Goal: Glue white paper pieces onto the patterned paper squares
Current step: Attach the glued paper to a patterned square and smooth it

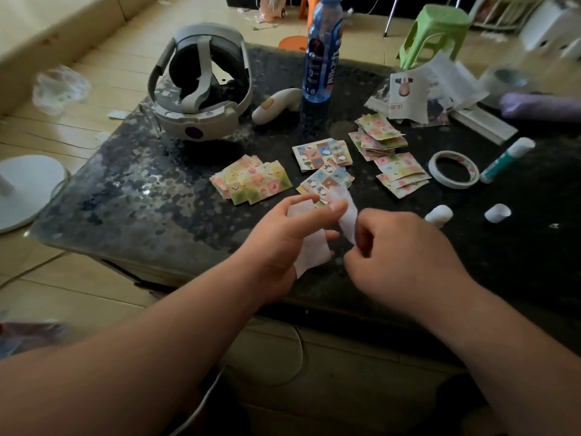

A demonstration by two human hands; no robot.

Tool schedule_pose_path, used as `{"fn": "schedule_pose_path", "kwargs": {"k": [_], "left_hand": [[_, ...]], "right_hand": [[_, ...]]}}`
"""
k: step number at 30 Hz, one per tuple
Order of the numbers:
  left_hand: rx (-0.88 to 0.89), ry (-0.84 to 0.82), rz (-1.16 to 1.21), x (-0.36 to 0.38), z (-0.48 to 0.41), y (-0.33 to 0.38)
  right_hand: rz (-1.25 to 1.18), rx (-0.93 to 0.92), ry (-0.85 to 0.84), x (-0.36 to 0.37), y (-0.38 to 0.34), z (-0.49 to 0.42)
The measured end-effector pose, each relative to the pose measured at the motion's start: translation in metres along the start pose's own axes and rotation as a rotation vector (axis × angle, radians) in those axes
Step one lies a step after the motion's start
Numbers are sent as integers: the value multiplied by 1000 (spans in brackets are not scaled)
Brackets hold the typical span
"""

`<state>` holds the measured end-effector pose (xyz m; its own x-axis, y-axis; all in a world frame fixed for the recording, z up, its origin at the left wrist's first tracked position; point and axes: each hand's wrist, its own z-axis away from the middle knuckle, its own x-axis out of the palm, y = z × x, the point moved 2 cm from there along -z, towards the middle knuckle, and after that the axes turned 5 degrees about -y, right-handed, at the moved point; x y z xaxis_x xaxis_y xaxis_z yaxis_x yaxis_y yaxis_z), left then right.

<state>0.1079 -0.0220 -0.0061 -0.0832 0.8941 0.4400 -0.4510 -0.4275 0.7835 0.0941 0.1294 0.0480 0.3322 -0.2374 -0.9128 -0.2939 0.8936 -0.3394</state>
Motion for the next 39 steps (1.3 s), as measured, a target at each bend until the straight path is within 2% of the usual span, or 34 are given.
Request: {"fn": "schedule_pose_path", "kwargs": {"k": [4, 14, 18, 23, 26, 30, 34, 36, 39], "left_hand": [[33, -15, -12, 13, -4, -10], [52, 86, -39, 38, -11, -20], [21, 50, -60, 51, -13, -22], [-7, 176, -111, 55, -15, -31], [15, 195, -89, 56, -16, -30], [90, 93, -60, 58, -9, -22], [176, -90, -110, 63, 2, -11], [221, -145, -180, 65, 8, -7], [244, -178, -246, 69, 13, -5]], "right_hand": [[67, -51, -24, -2, 8, 7], [125, -98, -93, -2, 31, 19], [133, -140, -55, -7, 34, 25], [164, -224, 25, 1, 35, 29], [146, -235, 1, -1, 33, 35], [5, -171, -2, -20, 44, 50], [-314, -35, 243, -31, 60, 67], [-442, 58, 304, -32, 67, 66], [-772, 134, 198, -30, 72, 57]]}}
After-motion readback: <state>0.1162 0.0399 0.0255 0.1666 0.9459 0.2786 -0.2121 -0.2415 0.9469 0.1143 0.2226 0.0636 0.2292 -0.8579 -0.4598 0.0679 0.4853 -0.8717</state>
